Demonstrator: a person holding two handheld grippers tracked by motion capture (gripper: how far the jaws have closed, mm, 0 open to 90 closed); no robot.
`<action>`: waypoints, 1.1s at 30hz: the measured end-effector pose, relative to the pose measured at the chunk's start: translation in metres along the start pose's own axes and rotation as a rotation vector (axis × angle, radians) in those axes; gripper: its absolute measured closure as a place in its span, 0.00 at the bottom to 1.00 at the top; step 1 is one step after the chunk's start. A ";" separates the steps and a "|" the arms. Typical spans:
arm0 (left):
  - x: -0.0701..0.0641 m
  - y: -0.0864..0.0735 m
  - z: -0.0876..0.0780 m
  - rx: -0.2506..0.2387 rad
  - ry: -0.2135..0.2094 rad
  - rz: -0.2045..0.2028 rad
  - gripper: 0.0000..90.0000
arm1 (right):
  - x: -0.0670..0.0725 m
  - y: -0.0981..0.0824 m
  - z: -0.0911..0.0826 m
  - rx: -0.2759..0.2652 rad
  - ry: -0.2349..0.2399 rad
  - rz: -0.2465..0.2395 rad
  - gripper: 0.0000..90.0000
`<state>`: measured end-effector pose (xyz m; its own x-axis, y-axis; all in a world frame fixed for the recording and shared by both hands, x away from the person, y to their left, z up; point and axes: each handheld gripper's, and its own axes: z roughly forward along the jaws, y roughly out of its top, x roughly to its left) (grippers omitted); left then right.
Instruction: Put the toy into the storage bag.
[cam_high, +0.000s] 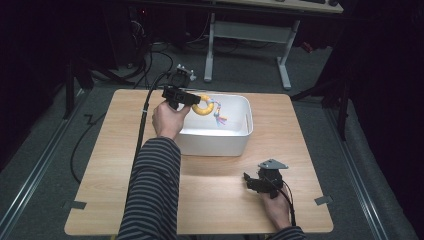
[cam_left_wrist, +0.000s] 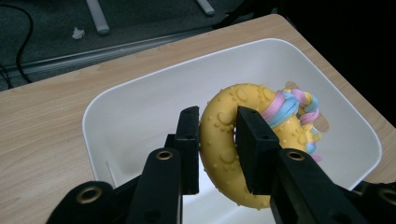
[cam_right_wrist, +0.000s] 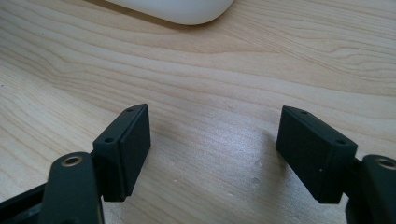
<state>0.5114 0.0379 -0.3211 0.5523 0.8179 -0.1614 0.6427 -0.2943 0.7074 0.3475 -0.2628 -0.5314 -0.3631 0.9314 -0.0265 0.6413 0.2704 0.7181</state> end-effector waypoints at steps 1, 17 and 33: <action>0.000 0.000 0.000 0.000 0.000 0.000 0.80 | 0.000 0.000 0.000 0.000 0.000 0.000 0.29; 0.003 -0.009 0.031 0.052 0.008 -0.012 0.80 | 0.001 0.000 0.000 -0.001 0.004 0.000 0.29; -0.001 -0.022 0.043 0.106 -0.008 0.016 0.80 | 0.000 0.000 0.000 -0.001 0.005 -0.003 0.29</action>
<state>0.5199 0.0226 -0.3655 0.5665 0.8091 -0.1564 0.6862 -0.3580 0.6332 0.3476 -0.2622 -0.5316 -0.3686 0.9293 -0.0248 0.6394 0.2728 0.7189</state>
